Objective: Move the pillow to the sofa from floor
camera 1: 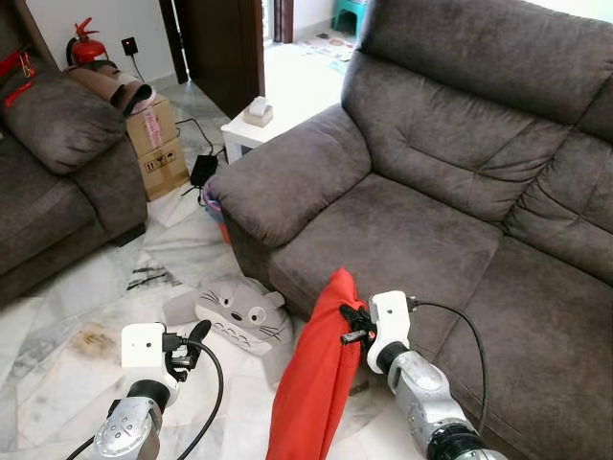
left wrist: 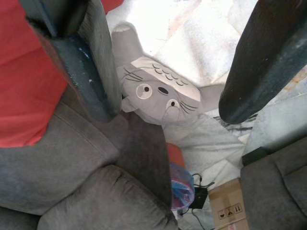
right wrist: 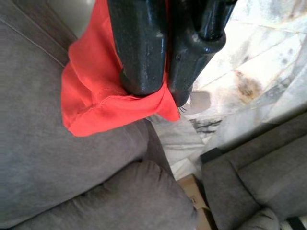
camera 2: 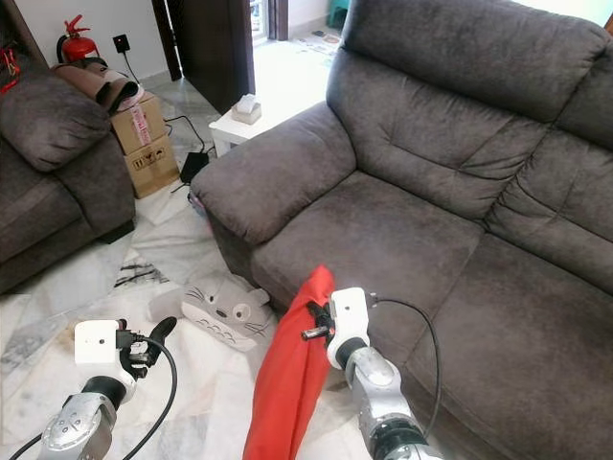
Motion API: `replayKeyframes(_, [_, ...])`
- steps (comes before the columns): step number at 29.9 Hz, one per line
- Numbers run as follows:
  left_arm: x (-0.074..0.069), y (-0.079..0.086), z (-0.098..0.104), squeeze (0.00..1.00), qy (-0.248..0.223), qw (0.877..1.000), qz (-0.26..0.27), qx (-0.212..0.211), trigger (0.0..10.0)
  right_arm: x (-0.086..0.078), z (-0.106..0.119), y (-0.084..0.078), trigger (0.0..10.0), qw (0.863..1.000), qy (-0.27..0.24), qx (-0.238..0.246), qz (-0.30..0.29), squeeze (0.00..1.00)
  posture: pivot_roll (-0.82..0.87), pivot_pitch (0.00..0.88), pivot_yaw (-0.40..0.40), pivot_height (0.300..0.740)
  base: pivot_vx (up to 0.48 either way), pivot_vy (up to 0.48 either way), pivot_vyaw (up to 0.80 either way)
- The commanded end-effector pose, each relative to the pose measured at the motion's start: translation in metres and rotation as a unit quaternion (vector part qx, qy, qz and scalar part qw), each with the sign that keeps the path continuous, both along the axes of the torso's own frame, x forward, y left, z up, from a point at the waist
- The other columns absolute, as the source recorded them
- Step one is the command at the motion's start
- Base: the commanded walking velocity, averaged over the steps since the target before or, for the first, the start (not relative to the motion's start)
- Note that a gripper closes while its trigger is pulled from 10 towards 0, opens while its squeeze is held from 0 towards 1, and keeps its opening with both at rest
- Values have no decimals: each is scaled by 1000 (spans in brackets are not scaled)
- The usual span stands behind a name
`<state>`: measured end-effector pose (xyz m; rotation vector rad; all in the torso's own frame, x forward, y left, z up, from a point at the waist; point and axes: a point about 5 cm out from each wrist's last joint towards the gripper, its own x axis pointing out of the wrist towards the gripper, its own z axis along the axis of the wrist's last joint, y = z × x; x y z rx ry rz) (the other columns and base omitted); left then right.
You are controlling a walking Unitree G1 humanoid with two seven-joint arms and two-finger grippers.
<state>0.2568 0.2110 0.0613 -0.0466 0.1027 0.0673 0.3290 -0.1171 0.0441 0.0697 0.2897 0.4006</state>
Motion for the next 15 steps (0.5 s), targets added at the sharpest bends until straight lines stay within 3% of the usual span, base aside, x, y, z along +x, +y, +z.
replayKeyframes(1, [0, 1, 0, 0, 3, 1000, -2, 16, 10000, 15, 26, -6, 10000, 998, -67, 6, -20, 0, 209, 120, -41, 740, 0, 0, -781])
replayKeyframes(8, [0, 2, -1, 0, 9, 1000, 0, 28, 10000, 15, 27, -4, 10000, 997, -69, 8, -20, 0, 212, 119, -38, 740, 0, -366, -781])
replayKeyframes(15, [0, 3, -1, 0, 8, 1000, 5, 21, 10000, 15, 25, -3, 10000, 997, -67, 8, -20, 0, 213, 119, -38, 740, 0, 0, -781])
